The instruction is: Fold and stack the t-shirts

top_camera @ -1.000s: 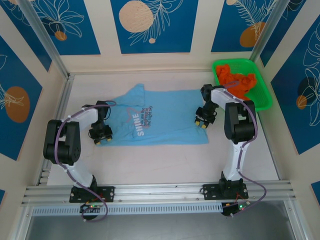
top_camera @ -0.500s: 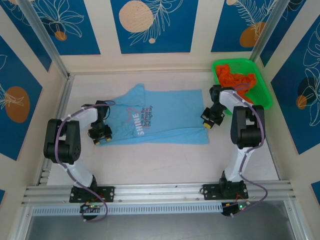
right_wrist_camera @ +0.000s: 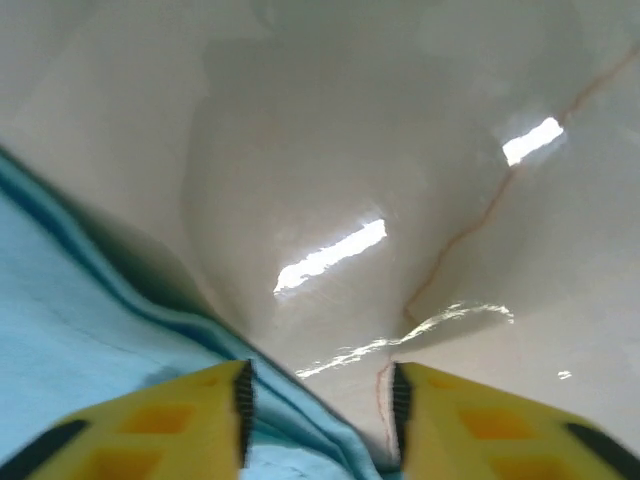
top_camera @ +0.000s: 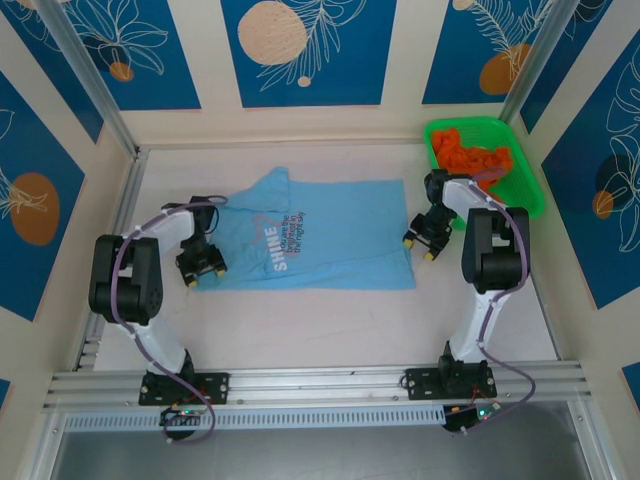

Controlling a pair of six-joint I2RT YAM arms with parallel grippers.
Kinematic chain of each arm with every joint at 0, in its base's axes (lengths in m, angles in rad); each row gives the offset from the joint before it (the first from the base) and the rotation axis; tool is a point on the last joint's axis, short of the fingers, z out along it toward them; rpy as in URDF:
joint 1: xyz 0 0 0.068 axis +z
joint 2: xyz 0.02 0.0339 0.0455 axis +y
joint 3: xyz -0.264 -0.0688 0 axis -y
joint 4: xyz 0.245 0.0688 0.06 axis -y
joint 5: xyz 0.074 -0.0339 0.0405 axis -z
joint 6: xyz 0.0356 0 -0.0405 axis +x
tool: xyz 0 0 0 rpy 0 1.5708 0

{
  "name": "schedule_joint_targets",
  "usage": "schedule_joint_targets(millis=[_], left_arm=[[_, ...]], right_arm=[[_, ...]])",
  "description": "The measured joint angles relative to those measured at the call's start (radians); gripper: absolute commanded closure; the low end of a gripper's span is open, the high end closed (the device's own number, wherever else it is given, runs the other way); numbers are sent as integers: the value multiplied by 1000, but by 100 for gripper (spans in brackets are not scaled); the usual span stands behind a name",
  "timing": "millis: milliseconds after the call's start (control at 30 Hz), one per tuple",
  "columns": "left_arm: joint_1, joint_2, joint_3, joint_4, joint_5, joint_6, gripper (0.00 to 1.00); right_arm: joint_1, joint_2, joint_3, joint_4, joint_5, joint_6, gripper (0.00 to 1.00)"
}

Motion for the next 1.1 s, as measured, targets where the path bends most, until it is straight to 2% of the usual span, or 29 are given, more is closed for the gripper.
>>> schedule_joint_targets(millis=[133,267,333,467,733,833,933,1000,1100], left_arm=[[-1,-40,69,-4,27,-20,27],[-22,-70,220,-19,43,-31,16],[-39,-67,308,-20,42,-31,16],[-81,-2,484,-24,45,-31,17],[-121,248,642,-23,104,-88,19],[-142,286,639,-17,116,-108,22],[-168,241,556,-8,112,-111,30],[-182,159,425,7,106,-114,33],[-191,36,234,19,96,-121,34]], right_arm=[[30,-132,-44,18,-2,18,44],[108,-264,-49,15,25,47,43],[143,-287,-48,20,27,59,43],[203,-237,-9,43,-5,63,45],[385,17,145,79,-132,63,48],[441,54,146,74,-160,62,48],[470,43,130,75,-169,56,48],[472,21,90,84,-170,51,48],[462,-8,13,92,-163,51,47]])
